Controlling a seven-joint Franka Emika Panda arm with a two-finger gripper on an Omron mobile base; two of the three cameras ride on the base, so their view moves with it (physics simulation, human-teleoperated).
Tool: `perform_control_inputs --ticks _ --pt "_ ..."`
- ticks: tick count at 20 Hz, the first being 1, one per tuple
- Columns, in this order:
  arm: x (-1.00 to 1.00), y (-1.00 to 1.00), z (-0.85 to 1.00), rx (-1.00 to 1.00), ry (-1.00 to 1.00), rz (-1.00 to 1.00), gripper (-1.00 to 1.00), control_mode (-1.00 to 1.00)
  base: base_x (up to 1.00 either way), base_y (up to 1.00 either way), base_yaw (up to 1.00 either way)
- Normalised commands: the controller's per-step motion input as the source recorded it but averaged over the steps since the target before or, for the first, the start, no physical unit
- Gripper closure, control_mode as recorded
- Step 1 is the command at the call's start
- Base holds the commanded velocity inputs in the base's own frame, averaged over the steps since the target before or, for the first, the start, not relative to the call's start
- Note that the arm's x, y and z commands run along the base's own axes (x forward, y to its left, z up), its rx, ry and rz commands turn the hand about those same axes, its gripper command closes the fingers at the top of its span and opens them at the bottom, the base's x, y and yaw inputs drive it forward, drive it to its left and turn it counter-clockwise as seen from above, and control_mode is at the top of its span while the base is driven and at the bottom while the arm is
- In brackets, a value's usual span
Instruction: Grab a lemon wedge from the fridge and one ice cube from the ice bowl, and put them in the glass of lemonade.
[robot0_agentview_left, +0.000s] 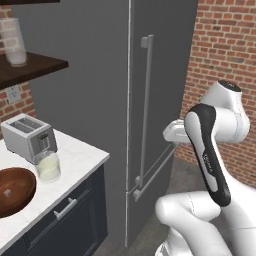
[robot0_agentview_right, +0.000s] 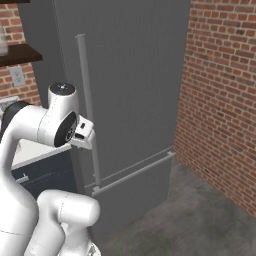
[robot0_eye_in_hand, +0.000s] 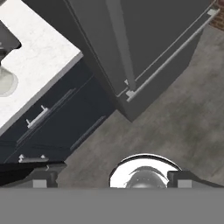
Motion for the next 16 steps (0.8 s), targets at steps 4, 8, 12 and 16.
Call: perform_control_inputs --ticks 4,8,12,16 --pt "0.34 0.4 0.58 -0.12 -0.29 0.24 -1.0 -1.0 0.0 0.0 0.0" --pt "0.49 0.24 0.67 -0.14 -0.31 0.2 -1.0 -1.0 0.0 0.0 0.0" --pt "0.77 0.0 0.45 -0.02 -0.27 0.21 -1.0 -1.0 0.0 0.0 0.0" --pt "0.72 0.0 0.22 -0.01 -0.22 0.18 -1.0 -1.0 0.0 0.0 0.0"
